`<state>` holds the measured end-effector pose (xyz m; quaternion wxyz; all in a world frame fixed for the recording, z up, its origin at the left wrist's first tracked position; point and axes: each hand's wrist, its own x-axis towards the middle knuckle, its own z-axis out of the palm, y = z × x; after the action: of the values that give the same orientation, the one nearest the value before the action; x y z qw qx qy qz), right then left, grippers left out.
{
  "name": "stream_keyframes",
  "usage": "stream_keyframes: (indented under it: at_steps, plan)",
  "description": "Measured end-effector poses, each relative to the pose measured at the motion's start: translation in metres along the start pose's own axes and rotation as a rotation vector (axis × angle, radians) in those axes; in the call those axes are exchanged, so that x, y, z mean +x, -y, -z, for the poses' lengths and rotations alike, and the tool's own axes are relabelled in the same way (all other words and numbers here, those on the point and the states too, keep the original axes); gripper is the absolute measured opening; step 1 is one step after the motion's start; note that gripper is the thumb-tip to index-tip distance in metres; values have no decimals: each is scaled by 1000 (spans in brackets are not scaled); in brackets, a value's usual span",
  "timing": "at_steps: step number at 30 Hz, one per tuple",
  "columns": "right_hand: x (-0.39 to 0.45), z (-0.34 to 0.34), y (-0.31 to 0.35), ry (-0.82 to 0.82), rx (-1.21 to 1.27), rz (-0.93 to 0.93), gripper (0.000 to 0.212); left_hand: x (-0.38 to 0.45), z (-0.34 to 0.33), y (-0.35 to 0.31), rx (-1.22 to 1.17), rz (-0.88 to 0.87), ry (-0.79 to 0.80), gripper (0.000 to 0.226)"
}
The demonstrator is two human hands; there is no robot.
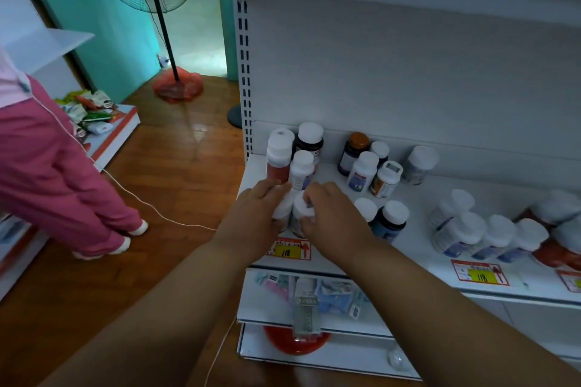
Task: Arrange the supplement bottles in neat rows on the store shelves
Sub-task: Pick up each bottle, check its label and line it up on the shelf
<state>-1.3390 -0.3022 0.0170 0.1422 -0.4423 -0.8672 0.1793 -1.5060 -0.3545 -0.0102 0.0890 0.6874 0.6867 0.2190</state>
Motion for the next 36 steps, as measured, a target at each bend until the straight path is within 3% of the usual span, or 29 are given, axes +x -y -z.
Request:
stream_keyframes:
  at_steps: [3,7,10,12,14,17,22,24,26,30,34,36]
  plan:
    - [-5,12,5,-75,49,57,28,-6,5,-9,114,-22,-84,73]
    - [-5,57,-17,-395,119,176,8,1,12,-38,170,-87,-284,67]
    - [10,95,-71,-492,67,47,11,16,11,-65,140,-133,-291,56]
    - [28,114,-115,-398,-56,-161,23,25,6,-80,122,-141,-278,53]
    - [43,126,-155,-147,-167,-342,34,32,-1,-93,95,-137,-286,49]
    - [59,131,-192,101,-240,-368,36,43,-10,-112,95,-125,-319,42]
    - [71,134,-211,102,-457,-250,37,62,-24,-141,91,-84,-345,38]
    - [69,134,-219,123,-435,-234,38,69,-29,-153,75,-81,-344,36]
    - [65,138,-224,80,-370,-188,40,76,-35,-165,35,-66,-321,35]
    - [57,167,-213,-176,-35,-118,34,86,-44,-181,-110,-50,-291,39]
    - [44,181,-184,-118,156,-91,36,93,-44,-193,-306,50,-225,59]
    - [37,178,-167,-90,177,-73,45,90,-41,-196,-410,49,-185,57]
